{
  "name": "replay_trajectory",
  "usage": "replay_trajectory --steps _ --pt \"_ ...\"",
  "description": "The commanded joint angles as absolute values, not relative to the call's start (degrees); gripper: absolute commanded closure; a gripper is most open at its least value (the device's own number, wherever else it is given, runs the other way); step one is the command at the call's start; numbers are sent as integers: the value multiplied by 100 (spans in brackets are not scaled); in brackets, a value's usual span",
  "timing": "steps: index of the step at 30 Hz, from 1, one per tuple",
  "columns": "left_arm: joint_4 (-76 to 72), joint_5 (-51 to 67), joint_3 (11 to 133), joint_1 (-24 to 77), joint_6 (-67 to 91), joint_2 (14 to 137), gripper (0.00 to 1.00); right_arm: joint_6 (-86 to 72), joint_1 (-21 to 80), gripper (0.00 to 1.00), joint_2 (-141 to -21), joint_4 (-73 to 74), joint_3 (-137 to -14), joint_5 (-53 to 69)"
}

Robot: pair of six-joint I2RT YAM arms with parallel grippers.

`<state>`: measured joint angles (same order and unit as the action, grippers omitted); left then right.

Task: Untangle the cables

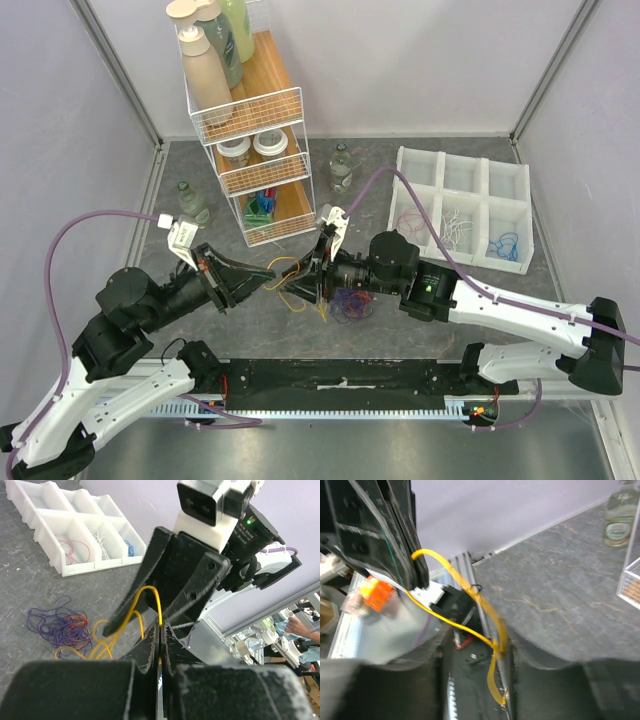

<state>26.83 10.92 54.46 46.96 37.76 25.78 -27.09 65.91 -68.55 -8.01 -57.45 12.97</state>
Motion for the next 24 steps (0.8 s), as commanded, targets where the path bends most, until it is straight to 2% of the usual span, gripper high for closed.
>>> replay_trajectory --steps 1,3,5,6,8,10,12,17,24 --pt "2470 1160 5353 4685 3911 2479 98 -3041 6609 73 -6741 -1520 -5573 1081" --pt "2505 1108 5326 4685 3911 2452 98 -3076 6609 96 -6671 -1451 -5520 967" --pt "2618 1012 5370 4685 3885 2452 95 -3041 6609 100 -6592 -1258 -5546 836" --pt "2741 880 5405 4685 3859 2443 86 -3015 6609 100 -6531 -1126 -5589 731" --pt "3013 538 5510 4685 3797 2409 54 -2831 6601 100 -6373 -723 -5773 153" --pt "3295 125 5607 4685 3753 2321 30 -2655 6540 100 -6258 -109 -6142 -576" --pt "3497 -252 5642 4685 3701 2172 17 -2497 6216 100 -6232 551 -6572 -1026" --pt "3717 -615 5537 4685 3682 1759 16 -2478 4732 100 -6486 1748 -7714 -1205" --pt "3841 -457 5256 4685 3849 1591 16 -2505 2938 100 -7329 1872 -8910 -1169"
